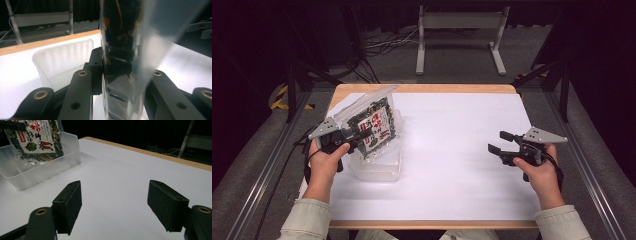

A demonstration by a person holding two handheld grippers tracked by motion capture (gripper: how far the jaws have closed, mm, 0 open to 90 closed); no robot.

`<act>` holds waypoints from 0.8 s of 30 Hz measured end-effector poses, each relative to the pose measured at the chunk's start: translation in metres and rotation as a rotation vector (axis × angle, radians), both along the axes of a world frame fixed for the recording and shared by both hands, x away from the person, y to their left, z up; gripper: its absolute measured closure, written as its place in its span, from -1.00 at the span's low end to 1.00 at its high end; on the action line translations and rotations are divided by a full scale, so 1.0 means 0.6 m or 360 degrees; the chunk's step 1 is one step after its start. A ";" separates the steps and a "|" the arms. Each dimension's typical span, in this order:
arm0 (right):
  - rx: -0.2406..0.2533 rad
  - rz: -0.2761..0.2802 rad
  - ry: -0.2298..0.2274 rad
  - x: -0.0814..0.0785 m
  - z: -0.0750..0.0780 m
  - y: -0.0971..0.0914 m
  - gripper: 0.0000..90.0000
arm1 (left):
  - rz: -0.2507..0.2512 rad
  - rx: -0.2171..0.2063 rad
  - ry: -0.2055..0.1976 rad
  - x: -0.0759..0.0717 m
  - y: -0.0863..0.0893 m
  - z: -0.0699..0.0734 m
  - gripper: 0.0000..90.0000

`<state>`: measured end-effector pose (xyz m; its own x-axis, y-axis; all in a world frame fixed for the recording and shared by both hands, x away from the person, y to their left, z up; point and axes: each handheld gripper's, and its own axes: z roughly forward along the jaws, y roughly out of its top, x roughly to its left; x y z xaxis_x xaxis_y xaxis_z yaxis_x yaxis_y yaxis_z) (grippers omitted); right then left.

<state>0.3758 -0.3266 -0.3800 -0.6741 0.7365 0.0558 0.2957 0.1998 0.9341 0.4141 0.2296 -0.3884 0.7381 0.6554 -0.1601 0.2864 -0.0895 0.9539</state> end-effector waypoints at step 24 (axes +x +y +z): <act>0.0050 -0.0025 -0.0033 -0.011 0.004 -0.016 -0.40 | 0.0220 0.0166 -0.0094 -0.080 0.040 0.056 -0.85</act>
